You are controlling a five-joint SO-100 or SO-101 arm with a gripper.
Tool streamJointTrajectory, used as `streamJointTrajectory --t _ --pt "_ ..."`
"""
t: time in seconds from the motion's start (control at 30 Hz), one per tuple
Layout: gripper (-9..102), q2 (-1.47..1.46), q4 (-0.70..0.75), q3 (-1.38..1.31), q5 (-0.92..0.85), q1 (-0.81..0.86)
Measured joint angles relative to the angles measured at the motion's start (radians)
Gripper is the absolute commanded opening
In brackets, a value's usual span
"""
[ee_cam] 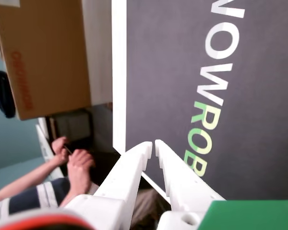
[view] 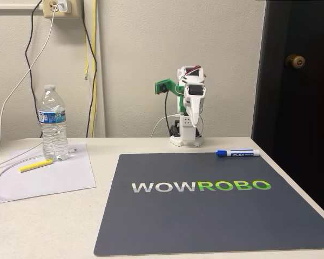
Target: Pick up the blue marker.
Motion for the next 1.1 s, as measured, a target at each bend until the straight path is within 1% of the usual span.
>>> streamJointTrajectory --t 0.23,0.4,0.73,0.93,1.1 --pt "0 -0.120 0.077 -0.143 -0.034 -0.006" --pt "0 -0.278 0.305 -0.360 -0.133 -0.009" --pt "0 -0.341 0.486 -0.442 -0.278 -0.009" --pt "0 -0.368 0.620 -0.525 -0.376 -0.009" --pt "0 -0.403 0.709 -0.583 -0.416 -0.044"
